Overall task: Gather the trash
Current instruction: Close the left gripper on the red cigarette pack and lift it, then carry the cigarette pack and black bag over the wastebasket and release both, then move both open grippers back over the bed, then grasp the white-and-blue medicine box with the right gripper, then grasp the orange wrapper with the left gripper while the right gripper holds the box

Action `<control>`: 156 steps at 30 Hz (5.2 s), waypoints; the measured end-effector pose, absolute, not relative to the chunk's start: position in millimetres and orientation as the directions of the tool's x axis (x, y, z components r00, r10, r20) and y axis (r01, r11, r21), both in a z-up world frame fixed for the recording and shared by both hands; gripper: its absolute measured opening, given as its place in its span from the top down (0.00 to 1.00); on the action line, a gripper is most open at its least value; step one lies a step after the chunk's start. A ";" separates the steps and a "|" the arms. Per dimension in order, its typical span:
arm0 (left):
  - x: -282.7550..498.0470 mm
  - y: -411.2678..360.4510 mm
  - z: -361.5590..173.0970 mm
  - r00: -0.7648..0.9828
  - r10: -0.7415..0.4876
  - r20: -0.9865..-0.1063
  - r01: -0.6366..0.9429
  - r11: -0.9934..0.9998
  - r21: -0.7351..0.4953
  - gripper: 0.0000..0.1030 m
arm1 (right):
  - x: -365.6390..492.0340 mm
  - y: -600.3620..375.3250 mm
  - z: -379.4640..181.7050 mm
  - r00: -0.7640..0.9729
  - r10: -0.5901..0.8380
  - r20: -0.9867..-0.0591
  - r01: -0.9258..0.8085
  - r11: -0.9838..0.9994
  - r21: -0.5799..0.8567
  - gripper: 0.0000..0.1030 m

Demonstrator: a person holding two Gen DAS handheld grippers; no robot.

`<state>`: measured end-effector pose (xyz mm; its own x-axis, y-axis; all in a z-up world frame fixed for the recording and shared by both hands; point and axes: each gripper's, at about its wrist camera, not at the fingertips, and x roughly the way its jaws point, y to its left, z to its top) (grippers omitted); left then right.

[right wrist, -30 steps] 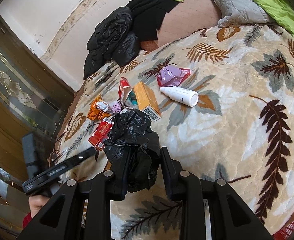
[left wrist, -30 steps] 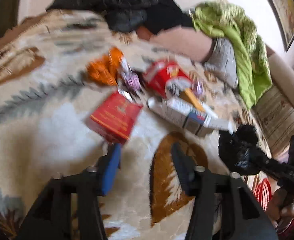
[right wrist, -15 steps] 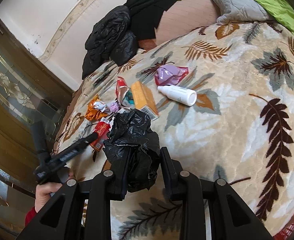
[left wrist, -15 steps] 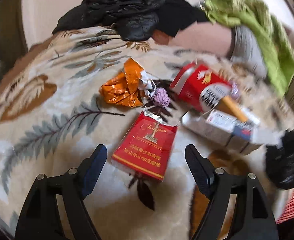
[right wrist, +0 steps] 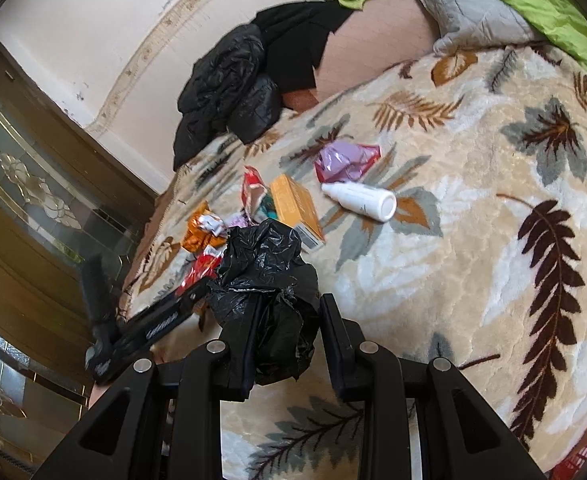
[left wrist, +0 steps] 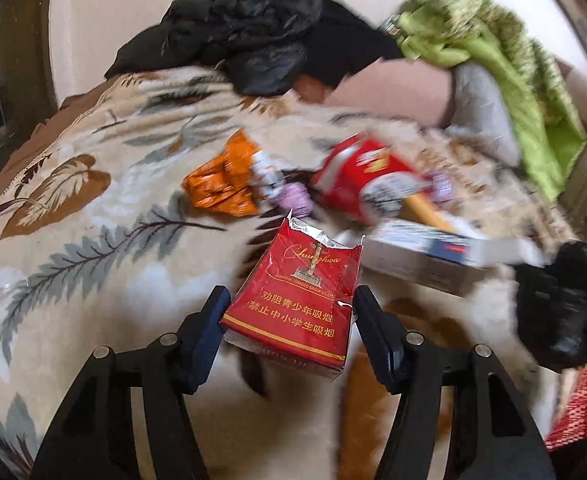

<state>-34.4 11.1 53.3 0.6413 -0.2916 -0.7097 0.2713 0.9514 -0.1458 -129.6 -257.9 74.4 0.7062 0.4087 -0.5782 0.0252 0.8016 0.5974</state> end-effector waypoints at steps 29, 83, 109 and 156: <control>-135.8 -37.5 89.7 0.801 -0.251 -0.543 0.313 0.949 0.024 0.40 | -181.2 -251.6 91.7 0.803 0.269 -0.531 0.048 0.860 0.508 0.70; -290.5 -312.3 95.8 0.115 -0.698 -0.707 0.838 0.450 -0.308 0.31 | -449.9 -489.4 86.3 0.743 -0.208 -0.636 0.580 0.674 0.458 0.48; -108.5 30.4 116.5 0.629 -0.386 -0.674 0.296 0.921 -0.251 0.30 | -136.6 -233.6 97.5 0.629 0.342 -0.698 -0.094 0.925 0.368 0.43; -48.7 21.0 117.3 0.672 -0.378 -0.637 0.299 0.925 -0.233 0.40 | -148.4 -214.8 72.8 0.707 0.282 -0.649 -0.038 0.931 0.363 0.62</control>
<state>-48.7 21.0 117.3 0.6721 -0.3777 -0.6369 0.2988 0.9253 -0.2335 -148.4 -214.8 72.8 0.7066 0.2818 -0.6491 -0.0378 0.9310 0.3630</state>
